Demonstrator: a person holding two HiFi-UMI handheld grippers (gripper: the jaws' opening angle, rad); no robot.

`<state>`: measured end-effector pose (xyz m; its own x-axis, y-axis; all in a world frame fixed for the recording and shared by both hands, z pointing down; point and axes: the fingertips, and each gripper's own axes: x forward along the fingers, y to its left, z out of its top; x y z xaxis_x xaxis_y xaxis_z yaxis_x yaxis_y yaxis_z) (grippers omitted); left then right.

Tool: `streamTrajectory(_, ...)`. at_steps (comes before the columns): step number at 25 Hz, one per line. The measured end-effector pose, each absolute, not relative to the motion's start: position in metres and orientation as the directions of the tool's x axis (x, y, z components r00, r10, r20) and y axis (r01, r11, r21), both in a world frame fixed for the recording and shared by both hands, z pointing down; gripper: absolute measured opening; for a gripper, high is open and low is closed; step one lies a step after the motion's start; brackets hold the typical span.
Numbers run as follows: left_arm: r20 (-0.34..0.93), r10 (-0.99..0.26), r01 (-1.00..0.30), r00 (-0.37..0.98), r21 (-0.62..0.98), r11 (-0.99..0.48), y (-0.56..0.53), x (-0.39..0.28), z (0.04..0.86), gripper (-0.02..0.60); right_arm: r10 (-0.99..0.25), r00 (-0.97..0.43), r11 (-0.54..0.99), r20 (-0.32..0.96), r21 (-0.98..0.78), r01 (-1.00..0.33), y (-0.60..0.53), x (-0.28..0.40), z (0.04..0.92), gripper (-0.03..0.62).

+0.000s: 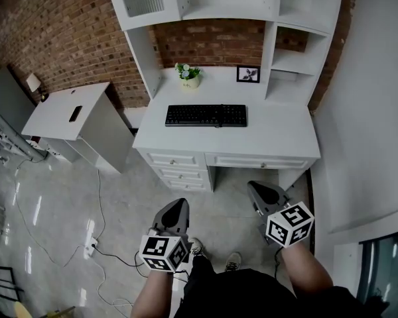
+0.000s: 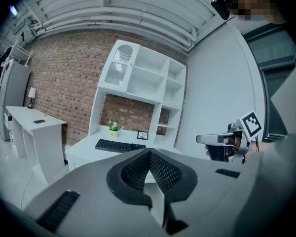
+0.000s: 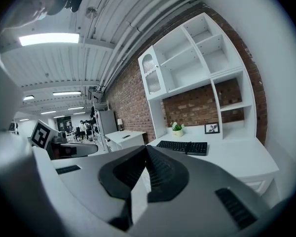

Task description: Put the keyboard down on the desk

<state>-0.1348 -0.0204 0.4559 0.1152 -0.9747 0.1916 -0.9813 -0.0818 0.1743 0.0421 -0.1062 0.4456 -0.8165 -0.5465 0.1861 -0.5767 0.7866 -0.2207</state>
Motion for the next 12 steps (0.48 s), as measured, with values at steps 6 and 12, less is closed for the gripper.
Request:
streamTrajectory(6, 0.2, -0.974, -0.984, 0.111, 0.161, -0.079, -0.0178, -0.1302, 0.4579, 0.018, -0.544, -0.818, 0.789, 0.186, -0.219, -0.574, -0.1029, 0.0469, 0.4476, 0.017)
streamTrajectory(12, 0.2, -0.973, -0.983, 0.118, 0.161, -0.086, -0.0213, -0.1292, 0.4557, 0.018, -0.548, -0.815, 0.786, 0.188, -0.218, -0.579, -0.1051, 0.0488, 0.4463, 0.017)
